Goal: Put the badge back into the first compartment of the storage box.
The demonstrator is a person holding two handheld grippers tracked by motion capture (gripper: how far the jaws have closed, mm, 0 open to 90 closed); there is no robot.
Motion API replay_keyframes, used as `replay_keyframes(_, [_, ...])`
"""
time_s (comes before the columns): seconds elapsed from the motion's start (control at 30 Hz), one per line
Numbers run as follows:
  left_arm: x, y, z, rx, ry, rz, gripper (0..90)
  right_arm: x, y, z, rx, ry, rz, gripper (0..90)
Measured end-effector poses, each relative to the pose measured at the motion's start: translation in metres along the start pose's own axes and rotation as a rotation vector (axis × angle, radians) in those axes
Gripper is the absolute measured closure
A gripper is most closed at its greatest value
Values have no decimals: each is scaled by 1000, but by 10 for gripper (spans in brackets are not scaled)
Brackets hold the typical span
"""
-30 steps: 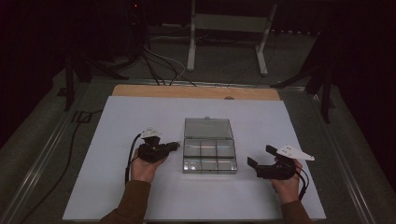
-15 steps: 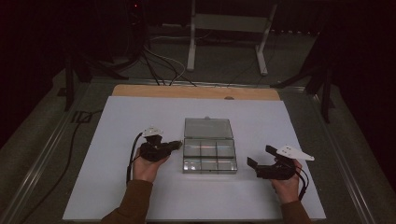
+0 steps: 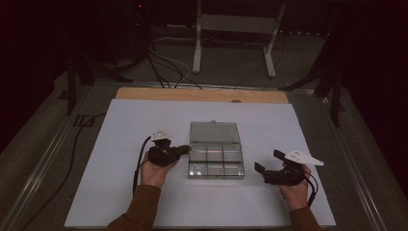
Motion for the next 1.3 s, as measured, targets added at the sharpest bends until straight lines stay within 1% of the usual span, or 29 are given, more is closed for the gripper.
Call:
replay_keyframes(0.77, [-9, 1, -18, 27, 23, -2, 897, 0, 0, 0, 1, -1, 1, 0])
replay_keyframes(1.3, [-13, 5, -30, 53, 34, -4, 897, 0, 1, -1, 4, -1, 3, 0])
Point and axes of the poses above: each handheld gripper's, and its own axes: z roughly backward along the jaws, y roughly out of its underside, x roughly to its left, the point moved 5 cm from there along -z, roughly forward along the jaws, and after that the axes turned 12 degrees about -z, right-handed, at the moved point
